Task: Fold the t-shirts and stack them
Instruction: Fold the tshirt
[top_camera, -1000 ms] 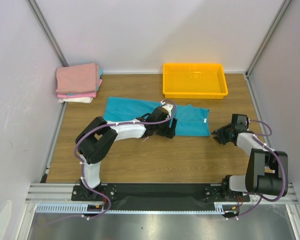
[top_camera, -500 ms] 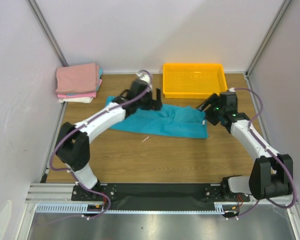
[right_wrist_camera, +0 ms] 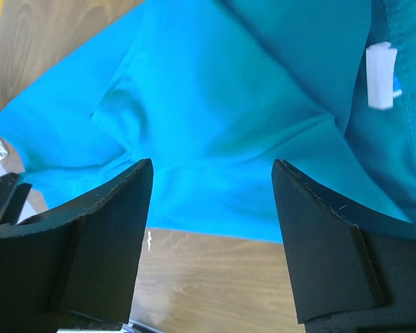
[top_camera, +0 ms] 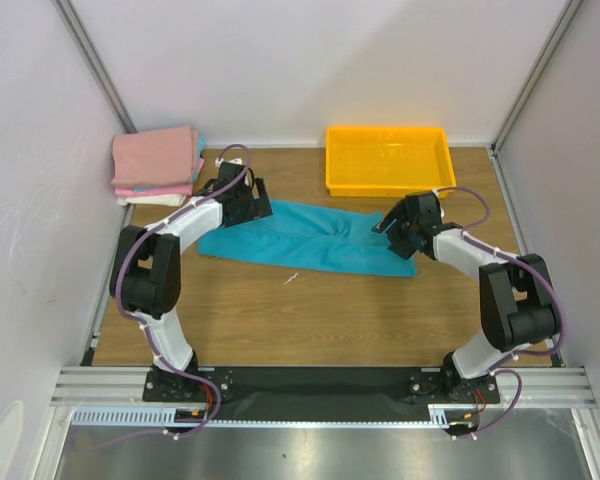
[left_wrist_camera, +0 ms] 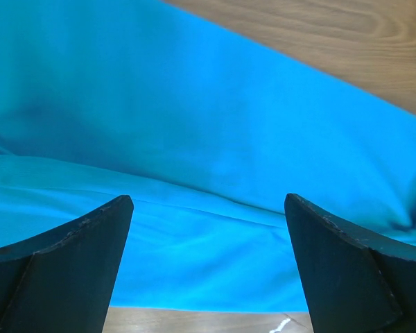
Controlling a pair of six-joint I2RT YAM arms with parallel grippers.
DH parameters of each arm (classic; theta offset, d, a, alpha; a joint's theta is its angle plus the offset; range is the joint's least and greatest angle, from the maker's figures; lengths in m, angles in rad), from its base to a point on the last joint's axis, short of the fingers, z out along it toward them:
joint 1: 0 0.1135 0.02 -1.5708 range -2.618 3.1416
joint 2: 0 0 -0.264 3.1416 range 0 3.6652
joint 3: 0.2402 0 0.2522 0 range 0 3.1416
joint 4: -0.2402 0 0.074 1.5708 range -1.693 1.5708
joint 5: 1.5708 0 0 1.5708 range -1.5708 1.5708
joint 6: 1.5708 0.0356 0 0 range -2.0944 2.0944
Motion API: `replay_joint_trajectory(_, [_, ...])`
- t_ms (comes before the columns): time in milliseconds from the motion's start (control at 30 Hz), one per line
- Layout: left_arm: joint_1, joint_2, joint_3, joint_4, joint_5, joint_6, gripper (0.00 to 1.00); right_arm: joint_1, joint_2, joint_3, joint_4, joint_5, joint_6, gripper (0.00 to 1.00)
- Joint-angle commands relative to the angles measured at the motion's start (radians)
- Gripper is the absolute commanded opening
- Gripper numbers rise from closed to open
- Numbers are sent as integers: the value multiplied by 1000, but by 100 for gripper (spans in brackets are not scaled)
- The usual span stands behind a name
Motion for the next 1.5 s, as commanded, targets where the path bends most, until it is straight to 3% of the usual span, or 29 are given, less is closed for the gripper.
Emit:
replay_joint_trajectory(0, [18, 16, -3, 7, -25, -22, 97, 5, 47, -9, 83, 20, 21, 74])
replay_joint_trajectory(200, [68, 56, -29, 58, -16, -22, 97, 4, 94, -18, 117, 33, 25, 74])
replay_joint_trajectory(400, [114, 86, -86, 246, 98, 21, 97, 4, 125, -31, 125, 65, 18, 74])
replay_joint_trajectory(633, [156, 157, -30, 267, 191, 27, 97, 4, 127, -38, 123, 86, 15, 73])
replay_joint_trajectory(767, [174, 88, -39, 293, 248, 36, 96, 5, 122, -35, 128, 76, 16, 73])
replay_joint_trajectory(1033, [194, -72, -87, 291, 156, 77, 97, 4, 117, -23, 129, 77, 9, 72])
replay_joint_trajectory(1467, [268, 40, -132, 380, 201, -82, 97, -4, 134, 8, 108, 68, -13, 72])
